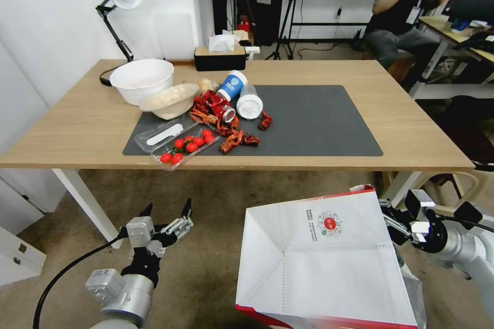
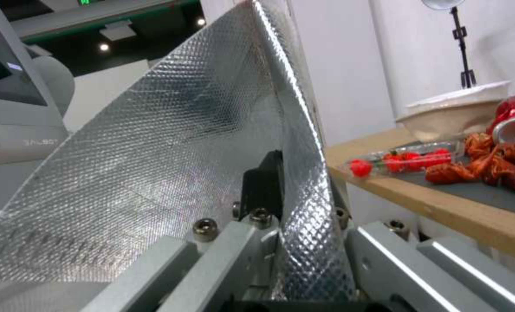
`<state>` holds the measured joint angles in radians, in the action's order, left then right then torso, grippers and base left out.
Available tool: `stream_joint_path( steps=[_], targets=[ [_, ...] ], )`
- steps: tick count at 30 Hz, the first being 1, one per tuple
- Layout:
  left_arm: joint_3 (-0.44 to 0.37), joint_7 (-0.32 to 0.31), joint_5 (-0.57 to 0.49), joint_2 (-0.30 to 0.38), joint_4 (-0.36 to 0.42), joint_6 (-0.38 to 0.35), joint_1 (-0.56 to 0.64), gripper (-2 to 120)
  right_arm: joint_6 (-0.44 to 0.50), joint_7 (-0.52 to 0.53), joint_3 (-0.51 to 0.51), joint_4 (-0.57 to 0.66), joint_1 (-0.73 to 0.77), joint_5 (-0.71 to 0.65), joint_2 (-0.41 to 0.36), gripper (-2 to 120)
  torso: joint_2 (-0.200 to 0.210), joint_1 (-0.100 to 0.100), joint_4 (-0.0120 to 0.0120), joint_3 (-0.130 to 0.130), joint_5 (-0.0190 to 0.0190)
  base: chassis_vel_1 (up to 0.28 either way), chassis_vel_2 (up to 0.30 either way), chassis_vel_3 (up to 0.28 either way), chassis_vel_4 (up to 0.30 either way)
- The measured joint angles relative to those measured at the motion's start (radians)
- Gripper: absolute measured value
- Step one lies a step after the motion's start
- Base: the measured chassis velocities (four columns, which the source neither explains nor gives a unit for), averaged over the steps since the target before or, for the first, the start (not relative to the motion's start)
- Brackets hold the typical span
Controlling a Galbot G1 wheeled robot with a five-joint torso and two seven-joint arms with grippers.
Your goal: Pick up the food delivery bag from the floor and place it on the table.
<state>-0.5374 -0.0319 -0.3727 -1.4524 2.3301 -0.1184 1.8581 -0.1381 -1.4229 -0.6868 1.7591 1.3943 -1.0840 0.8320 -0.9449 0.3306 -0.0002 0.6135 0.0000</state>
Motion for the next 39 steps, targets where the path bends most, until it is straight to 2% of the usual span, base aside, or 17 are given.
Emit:
stream_joint_path(
  steps=[31,39],
  targets=[
    [-0.004,0.001,-0.001,0.004,0.003,0.017,0.005,100,0.001,0.004,-0.007,0.01,0.009,-0.004,-0.001,0,-0.152,0.066,0.0,0.086,0.0,0.0,0.0,0.0,0.0],
    [-0.006,0.008,-0.016,0.004,-0.004,0.039,0.004,100,0.003,0.01,-0.007,0.01,0.012,-0.004,0.005,0,-0.167,0.073,0.0,0.094,0.0,0.0,0.0,0.0,0.0]
  ],
)
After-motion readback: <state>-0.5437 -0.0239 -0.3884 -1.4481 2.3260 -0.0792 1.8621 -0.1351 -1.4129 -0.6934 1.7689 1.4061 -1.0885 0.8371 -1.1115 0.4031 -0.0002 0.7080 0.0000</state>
